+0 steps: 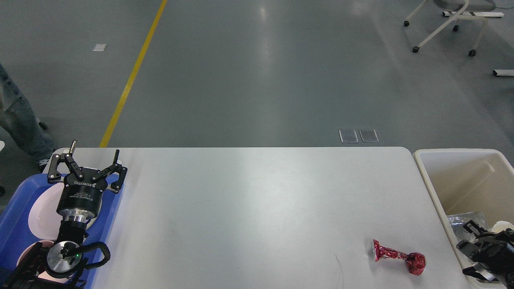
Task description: Tidy desktop
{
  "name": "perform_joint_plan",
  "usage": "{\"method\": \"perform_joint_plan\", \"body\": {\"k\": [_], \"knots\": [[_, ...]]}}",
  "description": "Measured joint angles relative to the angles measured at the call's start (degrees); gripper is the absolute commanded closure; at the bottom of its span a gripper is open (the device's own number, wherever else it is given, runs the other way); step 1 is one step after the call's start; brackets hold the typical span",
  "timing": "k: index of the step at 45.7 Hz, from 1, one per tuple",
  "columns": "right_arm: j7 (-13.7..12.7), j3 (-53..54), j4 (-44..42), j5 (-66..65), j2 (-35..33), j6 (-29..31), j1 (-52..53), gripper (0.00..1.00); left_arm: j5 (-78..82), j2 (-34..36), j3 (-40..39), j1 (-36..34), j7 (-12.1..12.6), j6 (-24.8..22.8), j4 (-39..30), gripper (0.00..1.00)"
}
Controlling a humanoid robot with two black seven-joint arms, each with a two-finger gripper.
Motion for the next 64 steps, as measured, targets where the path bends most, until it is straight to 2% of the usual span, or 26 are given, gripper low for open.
{"method": "perform_joint_plan", "body": {"k": [10,15,28,35,38,44,51,57,64], "knots": [[0.0,0.2,0.6,0.1,-0.5,0.5,0.9,0.00,0.0,0.0,0.0,0.0,0.0,0.0,0.0,0.03],[0.0,0.3,3.7,-0.2,-1.7,1.6,2.6,0.00,0.0,0.0,0.0,0.0,0.0,0.0,0.0,0.03],[-0.7,-1.5,25.3,-6.6,-13.6,4.7,17.5,0.00,0.0,0.0,0.0,0.0,0.0,0.0,0.0,0.03],[-1.0,-7.5,35.6,-12.3,-18.7,13.1,29.8,0.00,0.0,0.0,0.0,0.0,0.0,0.0,0.0,0.03],[-1.0,-14.5,39.7,-13.0,-19.1,20.8,38.6,0.00,0.0,0.0,0.0,0.0,0.0,0.0,0.0,0.03],[-0.9,-23.8,43.6,-12.9,-16.6,34.5,52.1,0.00,0.0,0.0,0.0,0.0,0.0,0.0,0.0,0.03],[-0.9,-27.6,48.4,-12.5,-13.1,48.2,64.7,0.00,0.0,0.0,0.0,0.0,0.0,0.0,0.0,0.03],[-0.9,-29.2,57.6,-12.4,-12.2,54.9,76.6,0.00,0.0,0.0,0.0,0.0,0.0,0.0,0.0,0.03],[-0.9,-32.7,70.6,-12.0,-7.5,56.3,90.0,0.00,0.0,0.0,0.0,0.0,0.0,0.0,0.0,0.03]]}}
